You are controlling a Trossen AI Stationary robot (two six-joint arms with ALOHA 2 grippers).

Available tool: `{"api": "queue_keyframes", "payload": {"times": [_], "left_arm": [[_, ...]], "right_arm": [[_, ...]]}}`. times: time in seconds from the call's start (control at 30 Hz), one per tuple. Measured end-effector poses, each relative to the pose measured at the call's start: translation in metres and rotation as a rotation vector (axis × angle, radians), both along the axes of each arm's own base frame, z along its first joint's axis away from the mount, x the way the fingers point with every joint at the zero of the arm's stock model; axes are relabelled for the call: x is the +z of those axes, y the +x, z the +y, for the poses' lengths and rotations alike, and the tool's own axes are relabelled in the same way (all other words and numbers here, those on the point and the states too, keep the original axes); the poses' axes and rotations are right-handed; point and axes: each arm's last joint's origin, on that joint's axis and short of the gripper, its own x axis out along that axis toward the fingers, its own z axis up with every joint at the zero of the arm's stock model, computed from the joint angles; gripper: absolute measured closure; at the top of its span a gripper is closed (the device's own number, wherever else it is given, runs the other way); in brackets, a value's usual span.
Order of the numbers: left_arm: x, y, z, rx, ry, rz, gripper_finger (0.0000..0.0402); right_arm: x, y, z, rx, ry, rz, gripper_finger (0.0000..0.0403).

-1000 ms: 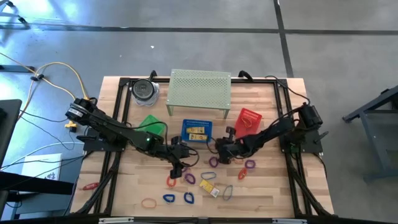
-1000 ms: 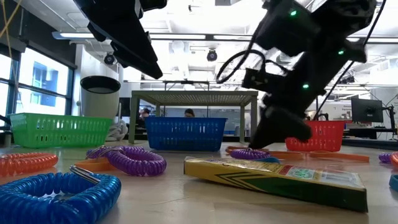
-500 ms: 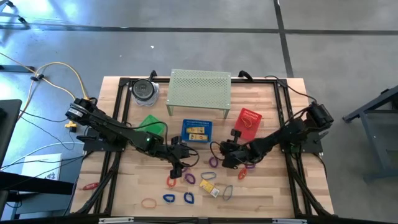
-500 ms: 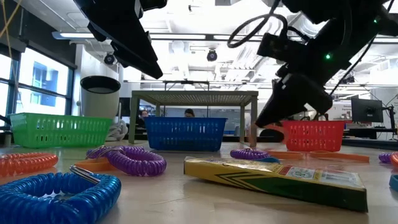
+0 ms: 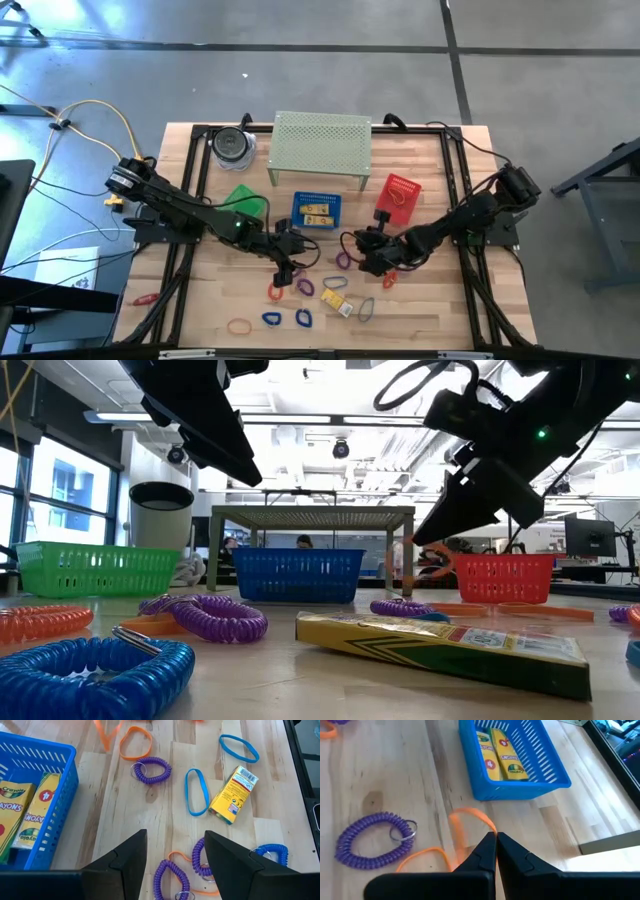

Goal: Pick & Place Office Desk Supplies
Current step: Put the orange rubber band into the red bin

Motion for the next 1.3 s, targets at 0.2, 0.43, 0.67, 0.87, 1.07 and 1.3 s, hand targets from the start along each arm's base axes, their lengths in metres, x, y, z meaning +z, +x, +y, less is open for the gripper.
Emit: {"api": "queue_keyframes", "payload": {"times": [0.2,0.43,0.67,0.87,1.07,1.3], "left_arm": [[0.0,0.0,0.0,0.0,0.0,0.0,0.0211],[0.0,0.0,0.0,0.0,0.001,0.001,0.0211],[0.0,0.0,0.0,0.0,0.001,0.001,0.0211],[0.0,0.0,0.0,-0.001,0.001,0.001,0.0211],[0.0,0.0,0.0,0.0,0.002,0.004,0.0211],[0.0,0.0,0.0,0.0,0.002,0.004,0.0211]], "right_arm": [[0.007,0.002,0.004,-0.011,-0.038,-0.01,0.04],[0.019,0.002,0.017,-0.004,-0.096,-0.012,0.04],[0.031,-0.006,0.028,-0.048,-0.174,0.001,0.04],[0.042,-0.017,0.033,-0.111,-0.235,0.017,0.04],[0.051,-0.039,0.019,-0.299,-0.27,0.06,0.0399],[0.063,-0.069,-0.004,-0.685,-0.225,-0.069,0.0399]]}}
